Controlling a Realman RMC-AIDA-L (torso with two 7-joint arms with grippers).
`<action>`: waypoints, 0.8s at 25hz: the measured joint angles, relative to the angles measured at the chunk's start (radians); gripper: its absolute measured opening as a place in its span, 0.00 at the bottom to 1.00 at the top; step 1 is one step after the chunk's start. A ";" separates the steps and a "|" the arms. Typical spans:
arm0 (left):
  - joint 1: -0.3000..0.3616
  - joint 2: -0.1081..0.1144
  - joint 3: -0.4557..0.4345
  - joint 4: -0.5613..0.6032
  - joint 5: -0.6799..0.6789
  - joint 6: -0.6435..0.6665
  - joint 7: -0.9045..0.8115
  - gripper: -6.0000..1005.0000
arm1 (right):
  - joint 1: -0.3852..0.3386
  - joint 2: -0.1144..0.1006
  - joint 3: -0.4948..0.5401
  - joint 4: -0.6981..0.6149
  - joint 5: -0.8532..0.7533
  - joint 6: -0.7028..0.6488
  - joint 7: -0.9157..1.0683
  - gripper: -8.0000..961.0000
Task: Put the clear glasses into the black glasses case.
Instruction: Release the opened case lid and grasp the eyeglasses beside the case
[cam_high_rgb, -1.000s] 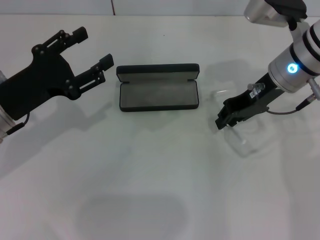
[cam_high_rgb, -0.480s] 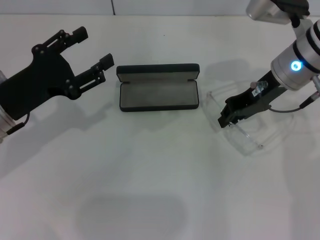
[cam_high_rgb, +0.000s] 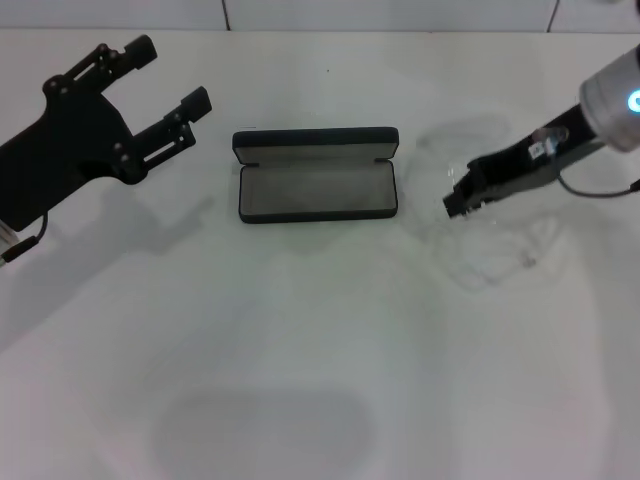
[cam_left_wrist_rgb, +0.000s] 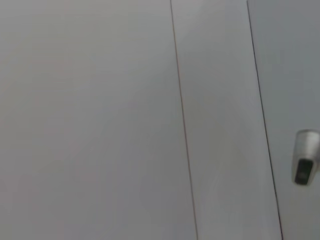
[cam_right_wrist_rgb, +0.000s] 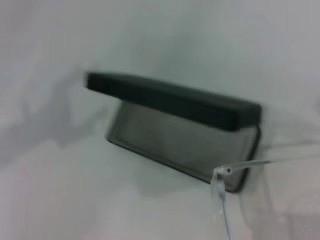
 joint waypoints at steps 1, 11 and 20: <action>0.000 0.001 0.000 0.000 -0.006 0.000 0.000 0.76 | -0.010 0.000 0.002 -0.027 0.013 -0.009 0.000 0.16; -0.004 0.002 0.000 0.005 -0.035 0.000 -0.007 0.76 | -0.120 -0.003 0.080 -0.279 0.142 -0.076 -0.054 0.06; -0.010 0.000 0.000 0.001 -0.055 0.001 -0.010 0.76 | -0.162 -0.009 0.177 -0.293 0.194 -0.095 -0.129 0.02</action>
